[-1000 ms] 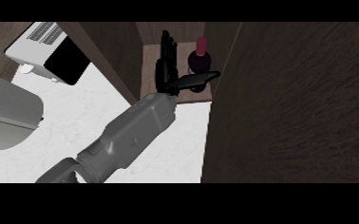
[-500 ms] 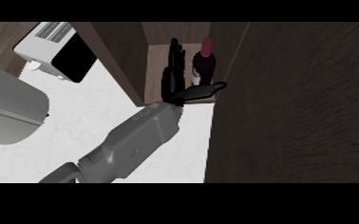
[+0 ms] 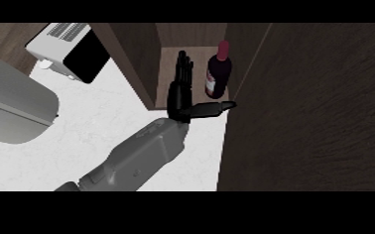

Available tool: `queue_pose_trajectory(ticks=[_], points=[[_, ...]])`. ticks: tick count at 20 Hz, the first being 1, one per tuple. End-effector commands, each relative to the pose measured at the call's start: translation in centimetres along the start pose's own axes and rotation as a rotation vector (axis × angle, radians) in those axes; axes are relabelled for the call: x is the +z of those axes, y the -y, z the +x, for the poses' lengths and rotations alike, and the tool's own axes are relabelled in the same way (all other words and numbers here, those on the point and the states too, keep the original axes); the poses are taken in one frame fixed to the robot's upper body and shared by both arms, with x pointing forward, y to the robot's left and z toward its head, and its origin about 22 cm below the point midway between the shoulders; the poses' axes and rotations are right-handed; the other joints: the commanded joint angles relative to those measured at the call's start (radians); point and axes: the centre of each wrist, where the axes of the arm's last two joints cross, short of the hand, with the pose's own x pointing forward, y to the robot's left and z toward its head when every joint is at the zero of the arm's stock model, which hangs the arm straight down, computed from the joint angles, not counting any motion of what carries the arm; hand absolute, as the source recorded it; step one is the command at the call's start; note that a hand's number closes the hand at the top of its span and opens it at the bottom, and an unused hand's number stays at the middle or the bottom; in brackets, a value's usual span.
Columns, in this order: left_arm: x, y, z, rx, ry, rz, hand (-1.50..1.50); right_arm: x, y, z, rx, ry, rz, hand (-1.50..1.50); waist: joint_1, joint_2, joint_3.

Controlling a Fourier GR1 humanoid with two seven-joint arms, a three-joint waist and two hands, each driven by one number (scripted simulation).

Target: Pick up the wine, place it into the cabinet and close the cabinet

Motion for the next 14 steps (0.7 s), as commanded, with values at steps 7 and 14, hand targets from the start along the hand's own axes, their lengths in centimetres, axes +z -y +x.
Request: queue_pose_trajectory(ticks=[7, 14], points=[[2.4, -2.9, 0.8, 0.026, 0.035, -0.067, -1.50, 0.7, 0.5, 0.3, 0.016, -0.001, -0.040, -1.50, 0.016, -0.003, 0.000], [4.4, -4.0, 4.7, 0.025, 0.031, -0.201, -1.50, -0.1, -0.3, 1.0, 0.035, -0.005, -0.047, -1.50, 0.025, -0.006, 0.000]])
